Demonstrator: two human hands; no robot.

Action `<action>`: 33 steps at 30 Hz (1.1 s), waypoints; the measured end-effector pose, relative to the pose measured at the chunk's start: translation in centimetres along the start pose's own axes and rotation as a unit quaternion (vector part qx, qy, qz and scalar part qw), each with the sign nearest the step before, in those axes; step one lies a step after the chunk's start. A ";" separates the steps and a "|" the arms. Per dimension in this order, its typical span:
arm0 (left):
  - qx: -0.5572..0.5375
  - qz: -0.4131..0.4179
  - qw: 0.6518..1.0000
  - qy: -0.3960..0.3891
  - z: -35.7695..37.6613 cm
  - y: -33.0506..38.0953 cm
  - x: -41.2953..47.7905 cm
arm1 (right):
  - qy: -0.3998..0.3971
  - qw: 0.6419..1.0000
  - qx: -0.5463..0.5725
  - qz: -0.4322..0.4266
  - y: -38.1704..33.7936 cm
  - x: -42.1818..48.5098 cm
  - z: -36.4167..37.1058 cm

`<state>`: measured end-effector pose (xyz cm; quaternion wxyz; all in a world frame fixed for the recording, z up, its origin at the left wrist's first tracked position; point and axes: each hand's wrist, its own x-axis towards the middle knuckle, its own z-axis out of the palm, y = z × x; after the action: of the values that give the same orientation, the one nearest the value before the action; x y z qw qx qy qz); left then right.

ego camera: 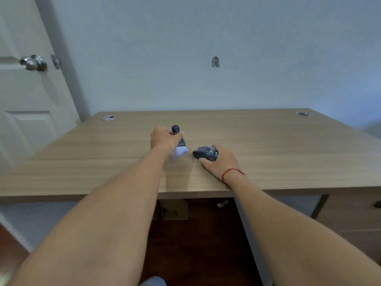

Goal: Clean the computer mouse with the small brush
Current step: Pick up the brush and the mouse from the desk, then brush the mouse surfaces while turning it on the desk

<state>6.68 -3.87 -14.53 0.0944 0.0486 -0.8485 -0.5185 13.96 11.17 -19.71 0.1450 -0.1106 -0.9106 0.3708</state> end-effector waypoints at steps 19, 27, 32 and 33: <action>0.076 0.135 0.986 0.067 4.1 -2.6 -1.5 | -0.010 0.998 -0.041 -0.050 1.9 2.2 1.5; -0.021 0.188 0.978 0.085 3.7 -0.4 -1.6 | -0.008 0.997 -0.008 -0.072 2.5 2.8 1.5; 0.007 0.160 0.982 0.095 4.7 -2.1 -2.7 | -0.003 0.997 0.019 -0.079 2.6 2.7 1.4; 0.030 0.153 0.983 0.097 4.5 -2.5 -2.5 | -0.001 0.997 0.021 -0.078 2.6 2.7 1.5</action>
<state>8.15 -0.65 -19.02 0.2524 -0.0288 -0.8480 -0.4652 11.20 12.84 -22.04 0.1750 -0.0357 -0.9085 0.3779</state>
